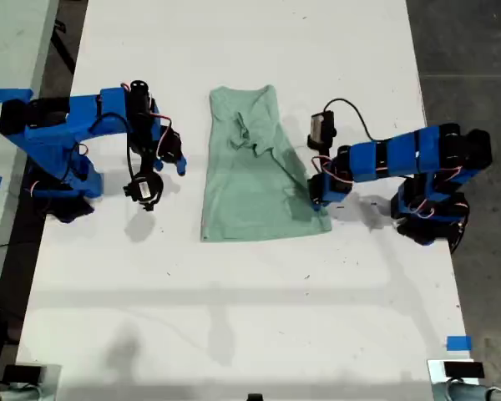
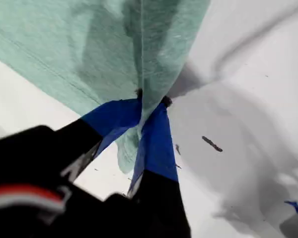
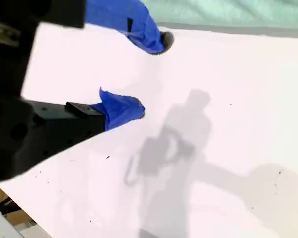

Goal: Fold tshirt

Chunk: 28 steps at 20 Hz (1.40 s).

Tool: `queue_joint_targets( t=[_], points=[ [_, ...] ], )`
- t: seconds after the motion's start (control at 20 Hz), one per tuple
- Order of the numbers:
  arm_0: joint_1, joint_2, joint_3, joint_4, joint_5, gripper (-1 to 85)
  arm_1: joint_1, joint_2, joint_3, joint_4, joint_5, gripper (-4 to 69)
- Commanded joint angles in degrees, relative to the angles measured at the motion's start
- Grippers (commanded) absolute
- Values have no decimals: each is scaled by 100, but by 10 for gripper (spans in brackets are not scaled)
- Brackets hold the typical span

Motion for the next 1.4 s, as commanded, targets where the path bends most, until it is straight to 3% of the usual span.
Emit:
queue_joint_targets(
  t=[0.0,0.15,0.5,0.75,0.8,0.85,0.95,1.0,1.2,1.35],
  points=[
    [53,281,-53,-97,18,146,-62,475,-1063,782,-62,-19],
    [53,237,-53,-176,44,146,-9,-202,-2241,1028,176,-19],
    [26,272,-97,-202,97,143,-334,-3006,-5098,861,888,-19],
    [26,281,-97,-185,105,143,-352,-3744,-5089,0,1072,-18],
    [18,281,-97,-185,105,145,-360,-3964,-5080,-97,1055,22],
    [18,281,-97,-185,105,145,-369,-4175,-5124,-176,976,173],
    [0,281,-97,-167,114,145,-431,-4298,-5203,-149,940,306],
    [0,281,-97,-158,114,145,-466,-4245,-5335,44,896,339],
    [62,281,-246,-167,97,141,-624,-3674,-6275,1547,870,311],
    [185,185,-457,-202,79,136,-712,-2733,-6407,2162,791,318]
  ],
)
